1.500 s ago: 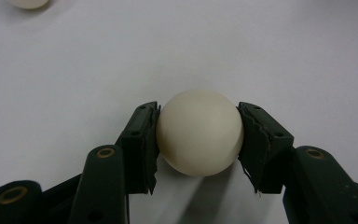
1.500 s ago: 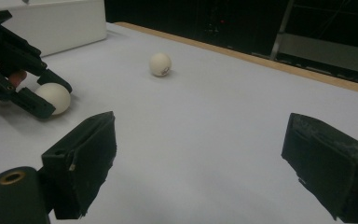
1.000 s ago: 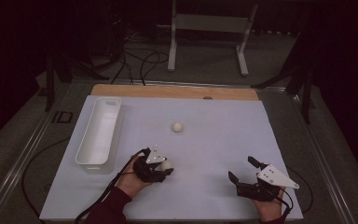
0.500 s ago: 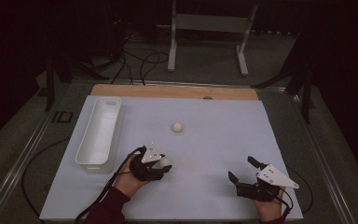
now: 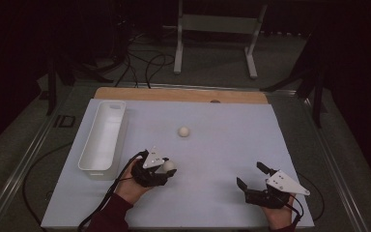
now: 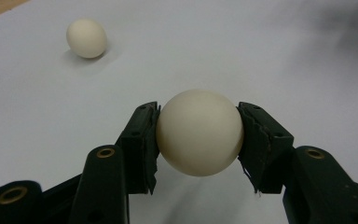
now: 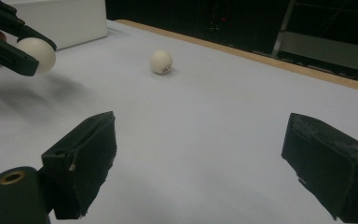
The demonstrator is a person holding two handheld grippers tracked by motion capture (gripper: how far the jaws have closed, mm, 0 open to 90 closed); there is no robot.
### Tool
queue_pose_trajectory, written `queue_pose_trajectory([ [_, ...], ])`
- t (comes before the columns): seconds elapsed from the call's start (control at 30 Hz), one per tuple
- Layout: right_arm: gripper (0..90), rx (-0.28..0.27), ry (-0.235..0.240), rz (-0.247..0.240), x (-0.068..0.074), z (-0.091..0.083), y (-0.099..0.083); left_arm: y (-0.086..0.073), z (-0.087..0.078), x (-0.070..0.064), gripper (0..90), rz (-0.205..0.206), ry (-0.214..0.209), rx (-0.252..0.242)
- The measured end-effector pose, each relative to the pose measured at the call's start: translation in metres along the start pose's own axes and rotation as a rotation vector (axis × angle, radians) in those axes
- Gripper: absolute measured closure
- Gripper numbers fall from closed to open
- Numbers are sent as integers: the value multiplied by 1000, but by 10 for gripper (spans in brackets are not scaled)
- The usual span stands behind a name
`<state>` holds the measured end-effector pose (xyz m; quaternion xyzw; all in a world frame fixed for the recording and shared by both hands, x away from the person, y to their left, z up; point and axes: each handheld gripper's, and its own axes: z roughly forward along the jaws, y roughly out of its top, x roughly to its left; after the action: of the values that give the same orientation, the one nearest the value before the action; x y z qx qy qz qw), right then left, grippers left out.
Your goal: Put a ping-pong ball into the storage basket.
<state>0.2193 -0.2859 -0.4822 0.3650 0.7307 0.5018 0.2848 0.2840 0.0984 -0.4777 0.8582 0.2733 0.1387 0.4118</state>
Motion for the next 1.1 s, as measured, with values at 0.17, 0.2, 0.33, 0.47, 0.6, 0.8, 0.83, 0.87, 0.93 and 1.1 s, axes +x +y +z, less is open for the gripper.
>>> queue_pose_trajectory([
  [0.17, 96, -1, 0, -1, 0, 0, 0, 1, -4, 1, 511, 2, 5, -4],
  [0.2, 96, 0, 0, -1, 0, 0, 0, 1, -4, 1, 511, 1, 6, -7],
  [0.33, 96, 1, 0, -1, 0, 0, 0, 2, -6, 2, 511, -3, 10, -6],
  [0.47, 96, 1, 1, -1, 0, 0, 0, 2, -8, 3, 511, -2, 14, -7],
  [0.6, 96, 0, 1, -2, 0, 0, 0, 3, -11, 4, 511, -2, 17, -13],
  [0.8, 96, 1, 1, 0, 0, 0, 0, 4, -17, 7, 511, -10, 28, -26],
  [0.83, 96, 2, 1, 0, 0, 0, 0, 5, -17, 7, 511, -12, 27, -28],
  [0.87, 97, 2, 2, -1, 0, 0, 0, 5, -18, 7, 511, -11, 29, -28],
  [0.93, 96, 1, 1, 0, 0, 0, 0, 5, -20, 7, 511, -12, 33, -31],
  [1.1, 96, 2, 4, -2, 0, 0, 0, 7, -24, 7, 511, -10, 38, -36],
])
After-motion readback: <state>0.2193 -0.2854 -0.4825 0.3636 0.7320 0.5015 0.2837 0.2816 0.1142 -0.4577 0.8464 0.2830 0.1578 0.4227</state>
